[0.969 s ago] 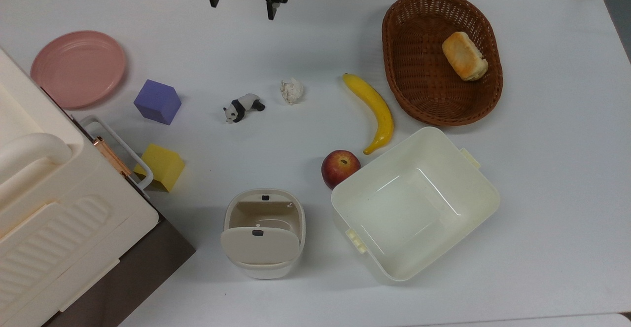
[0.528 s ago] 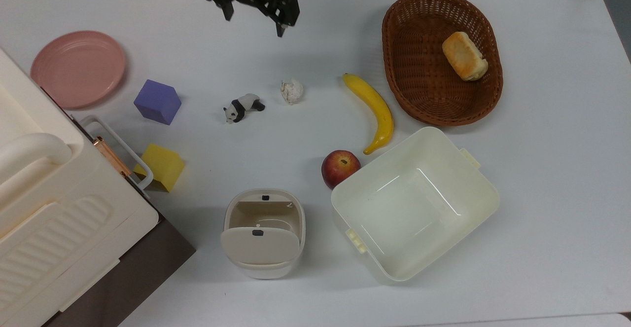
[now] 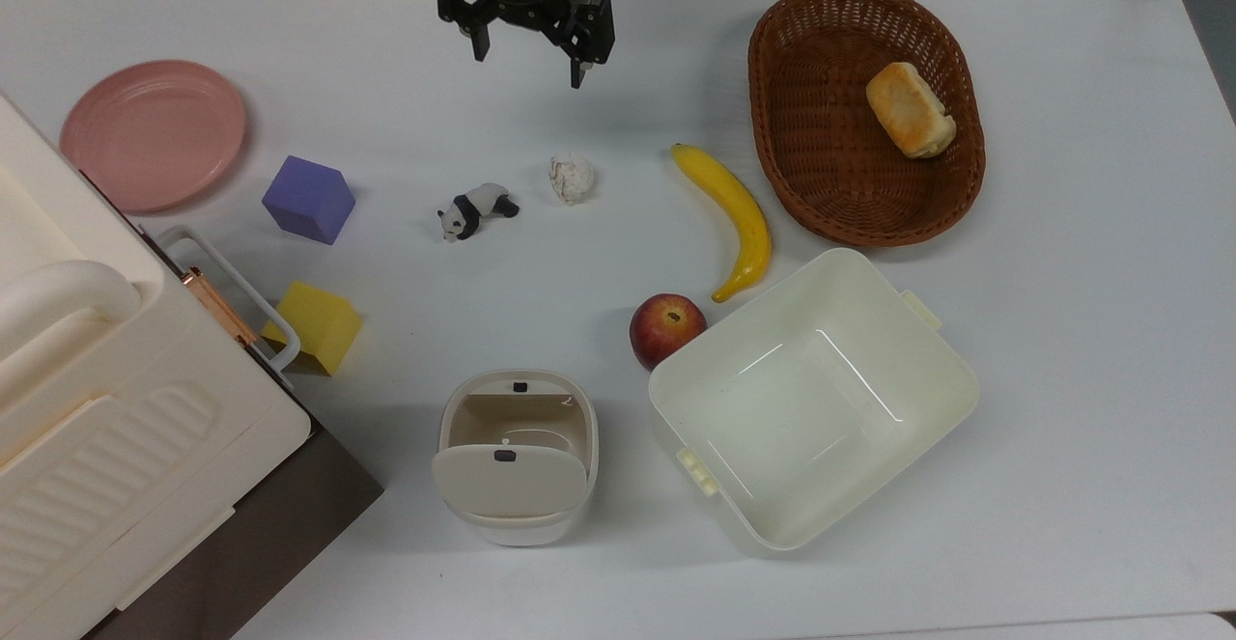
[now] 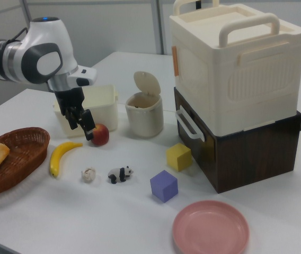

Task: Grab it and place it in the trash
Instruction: 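Move the open gripper down toward the white garlic bulb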

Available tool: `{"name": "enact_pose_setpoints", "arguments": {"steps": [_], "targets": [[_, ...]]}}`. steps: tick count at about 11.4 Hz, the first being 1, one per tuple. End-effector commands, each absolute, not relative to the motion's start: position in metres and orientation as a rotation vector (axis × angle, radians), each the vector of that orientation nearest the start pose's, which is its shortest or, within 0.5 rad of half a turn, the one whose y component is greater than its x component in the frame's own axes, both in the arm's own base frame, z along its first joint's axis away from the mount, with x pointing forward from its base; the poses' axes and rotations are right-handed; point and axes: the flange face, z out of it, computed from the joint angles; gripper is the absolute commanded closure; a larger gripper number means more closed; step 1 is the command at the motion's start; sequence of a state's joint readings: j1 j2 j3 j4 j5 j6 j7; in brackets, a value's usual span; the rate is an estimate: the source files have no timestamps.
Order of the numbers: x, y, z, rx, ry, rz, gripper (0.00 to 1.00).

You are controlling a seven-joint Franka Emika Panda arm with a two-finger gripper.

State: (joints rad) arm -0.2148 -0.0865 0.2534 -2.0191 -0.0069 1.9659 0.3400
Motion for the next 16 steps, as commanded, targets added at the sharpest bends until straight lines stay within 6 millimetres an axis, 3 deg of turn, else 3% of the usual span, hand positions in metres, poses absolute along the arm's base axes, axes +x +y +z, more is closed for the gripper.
{"name": "enact_pose_setpoints", "arguments": {"steps": [1, 8, 10, 14, 16], "targets": [[0.521, 0.030, 0.473, -3.141, 0.468, -0.115, 0.00], [0.552, 0.059, 0.369, -3.210, 0.328, 0.026, 0.00], [0.557, 0.069, 0.358, -3.224, 0.283, 0.041, 0.00], [0.565, 0.069, 0.329, -3.240, 0.250, 0.106, 0.00], [0.568, 0.069, 0.327, -3.240, 0.247, 0.105, 0.00]]}}
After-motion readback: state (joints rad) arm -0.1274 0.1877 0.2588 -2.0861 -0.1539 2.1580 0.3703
